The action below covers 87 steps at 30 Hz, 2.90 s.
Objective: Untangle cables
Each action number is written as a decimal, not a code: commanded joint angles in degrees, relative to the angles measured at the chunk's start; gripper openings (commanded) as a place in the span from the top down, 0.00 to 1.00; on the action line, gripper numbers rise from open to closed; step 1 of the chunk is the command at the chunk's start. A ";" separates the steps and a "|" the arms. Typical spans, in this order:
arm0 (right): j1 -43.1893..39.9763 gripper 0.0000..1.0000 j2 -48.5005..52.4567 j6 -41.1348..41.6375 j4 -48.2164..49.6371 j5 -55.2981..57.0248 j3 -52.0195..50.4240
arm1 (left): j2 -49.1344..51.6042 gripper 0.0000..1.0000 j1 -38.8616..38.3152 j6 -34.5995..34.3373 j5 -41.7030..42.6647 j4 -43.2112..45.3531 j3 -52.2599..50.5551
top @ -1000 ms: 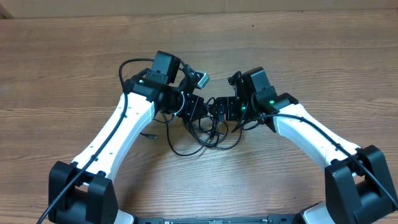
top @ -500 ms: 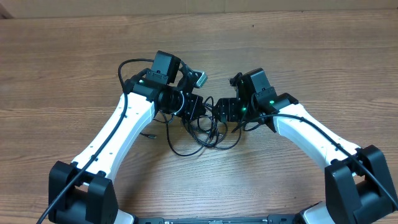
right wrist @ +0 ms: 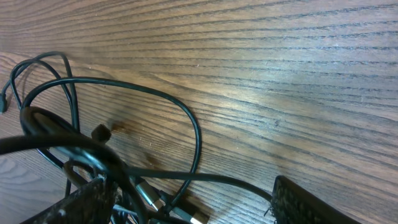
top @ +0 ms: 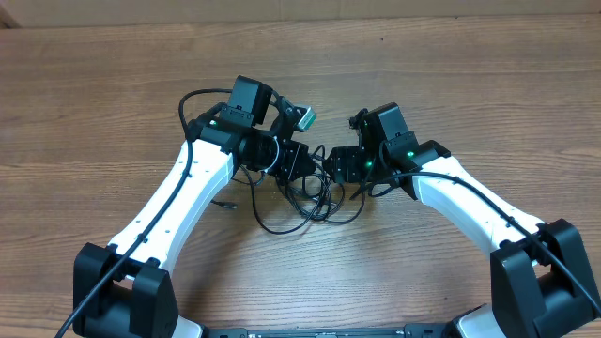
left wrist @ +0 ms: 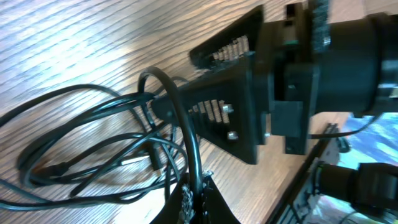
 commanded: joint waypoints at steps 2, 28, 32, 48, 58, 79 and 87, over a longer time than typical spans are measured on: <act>-0.02 0.22 1.99 -0.61 0.22 1.33 -0.52 | -0.44 0.96 0.22 0.24 6.60 0.96 1.22; -2.82 0.21 5.77 3.76 -3.74 19.08 -0.52 | -22.62 0.96 8.61 -1.27 -17.64 -10.45 14.73; -2.82 0.12 5.77 3.67 -3.52 16.61 -0.52 | -26.14 0.96 8.61 -5.31 -20.37 -10.62 14.88; -8.46 0.06 5.77 4.98 -3.96 7.67 -0.50 | -10.03 0.42 3.28 -7.63 -18.12 -14.75 8.85; -10.60 0.02 6.16 4.76 -5.73 6.84 -0.52 | 7.28 0.14 -2.64 -14.45 -27.91 -9.94 8.70; -10.54 0.02 6.40 4.76 -5.62 5.40 -0.52 | 21.33 0.90 -4.11 -14.10 -24.70 0.04 8.70; -10.51 0.01 6.40 -0.39 -5.60 -11.58 -0.52 | 15.74 0.95 -4.11 -7.39 -20.68 0.48 9.14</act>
